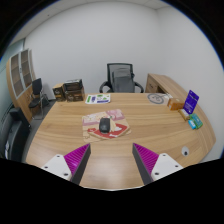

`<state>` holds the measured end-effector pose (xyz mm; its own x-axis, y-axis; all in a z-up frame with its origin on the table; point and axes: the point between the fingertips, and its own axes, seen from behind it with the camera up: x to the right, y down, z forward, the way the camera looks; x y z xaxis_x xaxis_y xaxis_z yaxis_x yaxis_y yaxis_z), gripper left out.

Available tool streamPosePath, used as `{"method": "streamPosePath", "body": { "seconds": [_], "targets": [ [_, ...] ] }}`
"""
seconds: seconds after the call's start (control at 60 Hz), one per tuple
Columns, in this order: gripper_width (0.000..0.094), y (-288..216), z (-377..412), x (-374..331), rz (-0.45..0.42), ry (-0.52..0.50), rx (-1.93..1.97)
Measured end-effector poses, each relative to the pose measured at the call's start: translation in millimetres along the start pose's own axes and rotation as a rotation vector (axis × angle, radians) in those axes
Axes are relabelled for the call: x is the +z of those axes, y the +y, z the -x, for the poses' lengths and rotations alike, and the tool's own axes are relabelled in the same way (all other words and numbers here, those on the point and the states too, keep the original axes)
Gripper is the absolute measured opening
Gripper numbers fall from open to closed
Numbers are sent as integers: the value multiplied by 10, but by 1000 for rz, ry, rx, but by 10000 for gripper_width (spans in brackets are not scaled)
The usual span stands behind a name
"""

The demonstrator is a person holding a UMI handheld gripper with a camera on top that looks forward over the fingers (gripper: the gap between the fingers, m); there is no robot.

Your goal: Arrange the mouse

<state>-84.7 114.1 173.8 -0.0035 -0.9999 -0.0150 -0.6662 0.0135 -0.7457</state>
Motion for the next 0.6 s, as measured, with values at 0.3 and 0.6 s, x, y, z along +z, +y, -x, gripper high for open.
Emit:
{"method": "streamPosePath", "body": {
  "seconds": [0.3,0.6],
  "targets": [
    [872,614,-368,-602,42,63,20],
    [865,668,-473,-636,42,73,30]
  ]
}}
